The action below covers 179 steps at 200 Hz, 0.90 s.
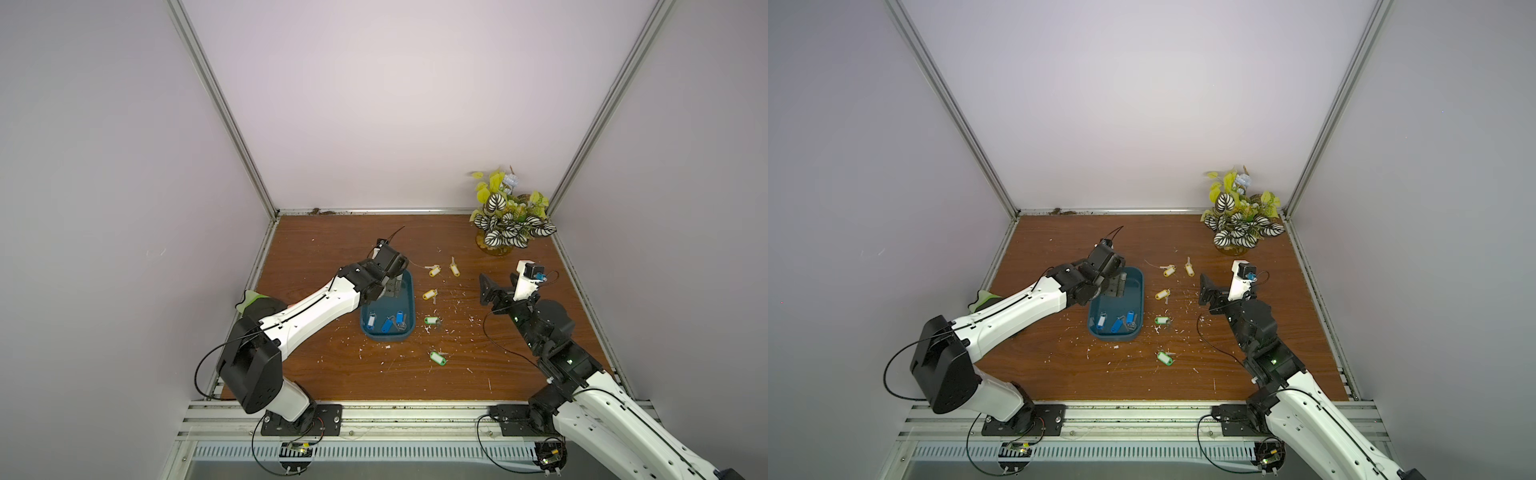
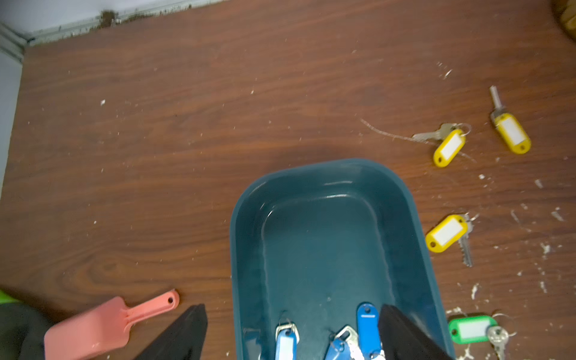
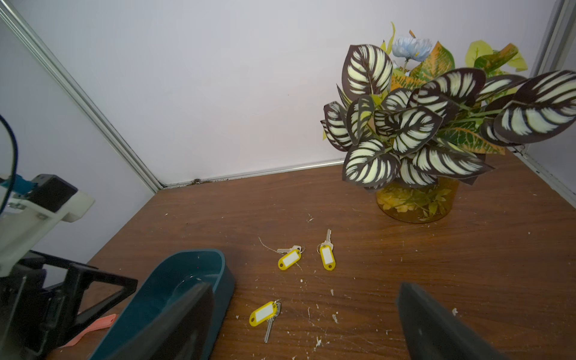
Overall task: Take the keys out of the storage box
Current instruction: Place the key at the center of the board, then pick up the key from the storage box.
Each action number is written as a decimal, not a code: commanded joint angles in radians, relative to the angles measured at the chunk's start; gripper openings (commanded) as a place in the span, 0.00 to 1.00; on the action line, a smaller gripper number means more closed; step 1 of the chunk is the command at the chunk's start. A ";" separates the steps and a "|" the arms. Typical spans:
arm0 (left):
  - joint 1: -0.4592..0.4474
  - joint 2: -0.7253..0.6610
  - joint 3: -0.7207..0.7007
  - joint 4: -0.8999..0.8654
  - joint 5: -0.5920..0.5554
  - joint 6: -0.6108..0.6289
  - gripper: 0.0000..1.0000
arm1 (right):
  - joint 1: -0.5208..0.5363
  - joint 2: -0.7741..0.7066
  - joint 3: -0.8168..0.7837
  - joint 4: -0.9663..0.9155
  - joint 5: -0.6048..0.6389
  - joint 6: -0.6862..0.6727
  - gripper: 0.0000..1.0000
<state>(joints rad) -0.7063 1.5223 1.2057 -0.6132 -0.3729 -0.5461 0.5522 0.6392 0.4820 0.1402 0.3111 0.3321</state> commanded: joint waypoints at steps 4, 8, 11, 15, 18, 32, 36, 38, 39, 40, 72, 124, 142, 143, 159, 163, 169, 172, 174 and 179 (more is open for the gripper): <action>-0.008 0.038 0.013 -0.096 0.057 -0.123 0.93 | -0.007 0.010 0.007 0.058 0.020 -0.010 0.99; -0.008 0.045 0.013 -0.096 0.071 -0.124 0.93 | -0.006 0.011 0.007 0.059 0.020 -0.009 0.99; -0.008 0.052 0.012 -0.097 0.077 -0.124 0.92 | -0.006 0.011 0.007 0.058 0.020 -0.008 0.99; -0.009 0.060 0.009 -0.097 0.083 -0.126 0.92 | -0.006 0.012 0.007 0.058 0.019 -0.007 0.99; -0.008 0.065 0.006 -0.096 0.084 -0.128 0.91 | -0.006 0.012 0.007 0.058 0.019 -0.007 0.99; -0.010 0.091 -0.008 -0.097 0.076 -0.147 0.87 | -0.007 0.008 0.001 0.061 0.020 -0.001 0.99; -0.010 0.099 -0.010 -0.097 0.073 -0.154 0.85 | -0.007 0.008 -0.001 0.061 0.022 0.001 0.99; -0.010 0.103 -0.012 -0.097 0.072 -0.158 0.84 | -0.007 0.007 -0.001 0.061 0.022 0.003 0.99; -0.010 0.106 -0.012 -0.097 0.072 -0.160 0.83 | -0.007 0.007 -0.002 0.061 0.022 0.003 0.99; -0.010 0.108 -0.014 -0.097 0.071 -0.162 0.82 | -0.008 0.006 -0.003 0.061 0.023 0.004 0.99; -0.010 0.171 -0.018 -0.097 0.069 -0.224 0.75 | -0.006 -0.007 -0.012 0.057 0.033 0.010 0.99; -0.010 0.243 -0.022 -0.100 0.023 -0.289 0.60 | -0.007 -0.017 -0.013 0.040 0.043 0.009 0.99; -0.010 0.274 -0.020 -0.100 0.036 -0.298 0.55 | -0.006 -0.017 -0.012 0.037 0.040 0.012 0.99; -0.010 0.275 -0.021 -0.100 0.036 -0.298 0.55 | -0.007 -0.017 -0.012 0.037 0.040 0.012 0.99; -0.011 0.296 -0.018 -0.112 0.032 -0.301 0.53 | -0.008 -0.017 -0.011 0.034 0.038 0.013 0.99; -0.009 0.301 -0.018 -0.113 0.032 -0.299 0.52 | -0.008 -0.016 -0.011 0.034 0.038 0.013 0.99; -0.010 0.304 -0.020 -0.117 0.032 -0.299 0.52 | -0.008 -0.017 -0.012 0.033 0.037 0.013 0.99; -0.010 0.306 -0.021 -0.118 0.032 -0.300 0.52 | -0.008 -0.016 -0.011 0.033 0.038 0.013 0.99; -0.010 0.307 -0.022 -0.118 0.033 -0.300 0.52 | -0.008 -0.019 -0.012 0.032 0.038 0.014 0.99; -0.010 0.309 -0.024 -0.118 0.034 -0.301 0.51 | -0.008 -0.019 -0.012 0.031 0.040 0.015 0.99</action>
<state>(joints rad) -0.7071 1.8175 1.1881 -0.6868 -0.3229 -0.8249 0.5476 0.6338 0.4725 0.1528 0.3363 0.3378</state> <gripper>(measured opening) 0.517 0.990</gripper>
